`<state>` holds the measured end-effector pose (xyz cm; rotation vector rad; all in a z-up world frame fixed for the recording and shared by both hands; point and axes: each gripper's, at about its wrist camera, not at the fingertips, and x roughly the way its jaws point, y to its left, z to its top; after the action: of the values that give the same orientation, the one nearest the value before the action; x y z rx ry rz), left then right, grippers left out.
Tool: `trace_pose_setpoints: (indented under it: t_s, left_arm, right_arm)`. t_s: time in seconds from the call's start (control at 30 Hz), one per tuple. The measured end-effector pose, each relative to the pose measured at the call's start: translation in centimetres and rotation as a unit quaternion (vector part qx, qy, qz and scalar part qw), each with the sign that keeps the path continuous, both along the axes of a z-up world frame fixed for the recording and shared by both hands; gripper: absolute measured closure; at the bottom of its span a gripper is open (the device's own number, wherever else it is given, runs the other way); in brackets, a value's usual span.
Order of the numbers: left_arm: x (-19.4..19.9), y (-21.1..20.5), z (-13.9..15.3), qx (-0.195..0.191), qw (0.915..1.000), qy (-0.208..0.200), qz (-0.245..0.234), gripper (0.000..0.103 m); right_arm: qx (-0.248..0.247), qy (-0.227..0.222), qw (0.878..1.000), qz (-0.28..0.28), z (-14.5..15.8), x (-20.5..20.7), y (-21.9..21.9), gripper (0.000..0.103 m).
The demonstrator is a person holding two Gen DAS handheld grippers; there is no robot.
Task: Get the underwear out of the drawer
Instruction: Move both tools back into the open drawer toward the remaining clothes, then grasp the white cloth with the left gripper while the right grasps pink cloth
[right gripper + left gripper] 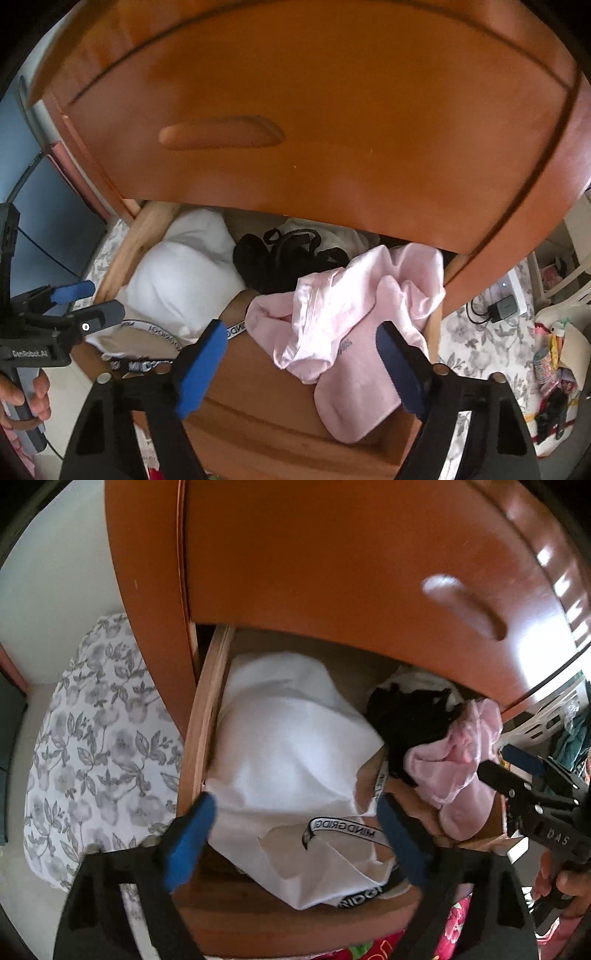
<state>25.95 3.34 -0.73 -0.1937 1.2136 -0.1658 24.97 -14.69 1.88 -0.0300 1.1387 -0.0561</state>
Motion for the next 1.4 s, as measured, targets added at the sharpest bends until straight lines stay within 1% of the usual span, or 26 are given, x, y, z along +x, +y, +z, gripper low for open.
trace_pose_setpoints:
  t_s: [0.07, 0.13, 0.2, 0.27, 0.4, 0.43, 0.47, 0.53, 0.6, 0.67, 0.7, 0.73, 0.77, 0.8, 0.87, 0.93, 1.0, 1.1, 1.23, 1.3, 1.4]
  left_arm:
    - [0.1, 0.0, -0.6, -0.009, 0.9999, 0.013, -0.003, 0.021]
    - [0.0, -0.1, -0.9, -0.022, 0.9996, 0.016, -0.008, 0.022]
    - [-0.2, -0.4, -0.9, -0.027, 0.9993, 0.020, -0.016, 0.022]
    - [-0.5, -1.0, -0.8, -0.028, 0.9989, 0.022, -0.029, 0.022]
    - [-1.3, -1.7, -0.8, -0.051, 0.9970, 0.032, -0.048, 0.022]
    - [-1.6, -1.9, -0.7, -0.053, 0.9966, 0.032, -0.053, 0.022]
    - [-1.7, -2.0, -0.8, -0.051, 0.9965, 0.033, -0.057, 0.022]
    - [-2.0, -2.2, -0.8, -0.048, 0.9962, 0.033, -0.064, 0.022]
    - [-2.2, -2.4, -0.8, -0.039, 0.9963, 0.033, -0.068, 0.022]
    - [-2.2, -2.7, -1.0, -0.018, 0.9967, 0.033, -0.072, 0.024]
    - [-2.1, -2.8, -1.3, -0.011, 0.9966, 0.035, -0.074, 0.037]
    - [-2.0, -2.9, -1.5, -0.010, 0.9965, 0.038, -0.073, 0.054]
    - [-1.9, -2.8, -1.7, -0.014, 0.9967, 0.043, -0.068, 0.060]
    - [-1.7, -2.7, -2.1, -0.027, 0.9965, 0.049, -0.062, 0.066]
    - [-1.5, -2.3, -2.3, -0.044, 0.9964, 0.049, -0.053, 0.073]
    - [-1.6, -2.1, -2.0, -0.050, 0.9968, 0.039, -0.048, 0.089]
    - [-1.7, -2.0, -1.5, -0.049, 0.9974, 0.029, -0.045, 0.094]
    - [-1.7, -1.8, -0.6, -0.049, 0.9981, 0.012, -0.035, 0.097]
    - [-2.0, -1.2, 0.8, -0.045, 0.9985, -0.011, -0.028, 0.098]
    - [-2.2, -1.0, 1.8, -0.050, 0.9982, -0.025, -0.021, 0.099]
    - [-2.7, -0.4, 3.9, -0.057, 0.9968, -0.054, -0.013, 0.100]
  right_arm:
    - [0.000, 0.007, 1.000, -0.004, -0.8, 0.4, -0.1, 0.031]
    - [0.000, 0.013, 1.000, -0.007, -1.5, 0.8, -0.3, 0.036]
    - [-0.001, 0.017, 1.000, -0.011, -2.1, 1.1, -0.5, 0.039]
    - [-0.004, 0.019, 1.000, -0.014, -2.6, 1.5, -0.7, 0.052]
    - [-0.002, 0.028, 0.999, -0.027, -3.6, 2.0, -1.2, 0.066]
    - [-0.003, 0.029, 0.999, -0.029, -3.7, 2.1, -1.3, 0.072]
    - [-0.003, 0.029, 0.999, -0.029, -3.8, 2.1, -1.4, 0.082]
    - [-0.007, 0.029, 0.999, -0.029, -3.8, 2.0, -1.4, 0.091]
    - [-0.005, 0.028, 0.999, -0.033, -3.5, 1.7, -1.6, 0.092]
    - [-0.001, 0.025, 0.999, -0.035, -3.1, 1.4, -1.8, 0.093]
    - [-0.002, 0.023, 0.999, -0.035, -2.9, 1.2, -1.9, 0.093]
    - [-0.002, 0.022, 0.999, -0.035, -2.7, 1.1, -2.0, 0.093]
    - [-0.001, 0.021, 0.999, -0.034, -2.5, 0.9, -2.0, 0.093]
    - [-0.001, 0.019, 0.999, -0.034, -2.2, 0.6, -2.2, 0.093]
    - [-0.001, 0.018, 0.999, -0.033, -1.7, 0.2, -2.4, 0.093]
    - [0.000, 0.016, 0.999, -0.034, -1.3, -0.2, -2.6, 0.093]
    - [0.002, 0.012, 0.999, -0.033, -0.9, -0.4, -2.6, 0.093]
    - [0.009, 0.002, 0.999, -0.037, 0.1, -0.7, -2.7, 0.093]
    - [0.017, -0.014, 0.999, -0.036, 1.8, -1.6, -2.9, 0.093]
    - [0.018, -0.021, 0.999, -0.035, 2.4, -2.0, -2.9, 0.093]
    - [0.023, -0.033, 0.999, -0.034, 3.6, -2.7, -2.9, 0.093]
